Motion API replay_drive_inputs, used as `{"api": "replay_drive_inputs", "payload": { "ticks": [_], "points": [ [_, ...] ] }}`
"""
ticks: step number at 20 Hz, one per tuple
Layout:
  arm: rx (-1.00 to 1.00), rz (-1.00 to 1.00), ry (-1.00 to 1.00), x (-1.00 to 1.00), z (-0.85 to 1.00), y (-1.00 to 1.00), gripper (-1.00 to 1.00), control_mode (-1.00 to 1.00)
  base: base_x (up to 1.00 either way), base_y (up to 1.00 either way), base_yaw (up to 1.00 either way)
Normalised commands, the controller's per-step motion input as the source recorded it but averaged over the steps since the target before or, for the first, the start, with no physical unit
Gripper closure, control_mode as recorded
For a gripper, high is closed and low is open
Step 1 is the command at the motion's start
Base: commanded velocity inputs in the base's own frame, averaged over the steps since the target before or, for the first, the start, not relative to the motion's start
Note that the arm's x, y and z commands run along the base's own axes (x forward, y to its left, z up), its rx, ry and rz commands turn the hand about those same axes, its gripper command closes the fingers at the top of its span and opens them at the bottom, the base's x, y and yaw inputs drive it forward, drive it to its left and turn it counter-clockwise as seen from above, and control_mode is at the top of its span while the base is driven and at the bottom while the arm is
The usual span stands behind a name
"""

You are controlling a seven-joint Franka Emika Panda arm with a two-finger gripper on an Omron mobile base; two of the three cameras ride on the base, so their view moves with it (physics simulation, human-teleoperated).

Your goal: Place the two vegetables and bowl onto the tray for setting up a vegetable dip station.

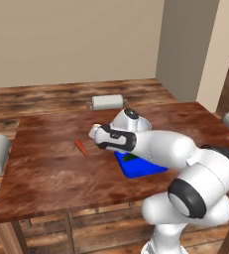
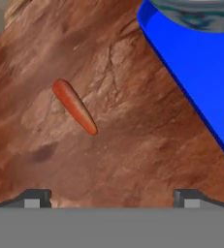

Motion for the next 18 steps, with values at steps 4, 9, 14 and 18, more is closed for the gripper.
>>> {"api": "replay_drive_inputs", "payload": {
  "ticks": [4,9,14,18],
  "points": [
    [-0.16,0.04,-0.08,0.36,0.02,0.29,-1.00,-1.00,0.00,0.00,0.00],
    [-0.11,0.06,-0.01,0.48,0.00,0.21,-1.00,-1.00,0.00,0.00,0.00],
    [-0.09,0.11,0.00,0.48,0.00,0.17,-1.00,-1.00,0.00,0.00,0.00],
    [-0.08,0.14,0.00,0.43,0.00,0.11,-1.00,-1.00,0.00,0.00,0.00]
  ]
}}
